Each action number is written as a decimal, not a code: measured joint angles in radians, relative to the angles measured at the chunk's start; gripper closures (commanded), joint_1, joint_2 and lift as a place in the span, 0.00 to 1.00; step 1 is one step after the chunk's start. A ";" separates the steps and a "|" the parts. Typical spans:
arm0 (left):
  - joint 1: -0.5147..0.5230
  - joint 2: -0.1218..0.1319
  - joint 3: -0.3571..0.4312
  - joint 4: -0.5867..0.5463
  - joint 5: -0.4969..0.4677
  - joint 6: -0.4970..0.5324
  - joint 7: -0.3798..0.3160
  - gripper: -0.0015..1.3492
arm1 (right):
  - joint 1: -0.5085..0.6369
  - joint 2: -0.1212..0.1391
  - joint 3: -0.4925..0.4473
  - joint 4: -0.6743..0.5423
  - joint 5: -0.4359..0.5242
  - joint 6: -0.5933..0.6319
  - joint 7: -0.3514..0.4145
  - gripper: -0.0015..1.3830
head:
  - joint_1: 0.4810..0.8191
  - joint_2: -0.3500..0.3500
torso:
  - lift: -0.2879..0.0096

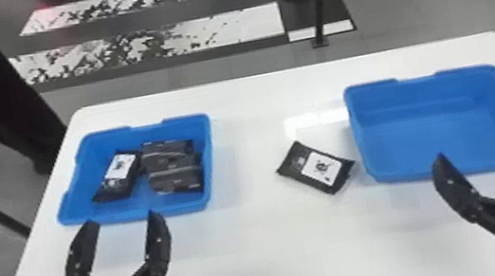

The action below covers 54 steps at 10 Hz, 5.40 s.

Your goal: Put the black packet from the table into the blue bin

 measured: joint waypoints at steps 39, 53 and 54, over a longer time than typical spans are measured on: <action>-0.817 0.035 -0.332 0.540 -0.443 0.411 -0.412 0.90 | -0.016 -0.002 0.006 0.025 -0.024 0.000 0.000 0.10 | 0.63 0.16 | 0.60; -0.403 -0.030 0.406 0.234 -0.373 0.155 -0.387 0.12 | -0.001 -0.005 0.006 0.017 -0.036 0.000 0.000 0.10 | 0.63 0.84 | 0.60; -0.348 -0.031 0.400 0.225 -0.281 0.093 -0.334 0.12 | 0.000 -0.005 0.006 0.015 -0.035 0.000 0.000 0.10 | 0.63 0.87 | 0.60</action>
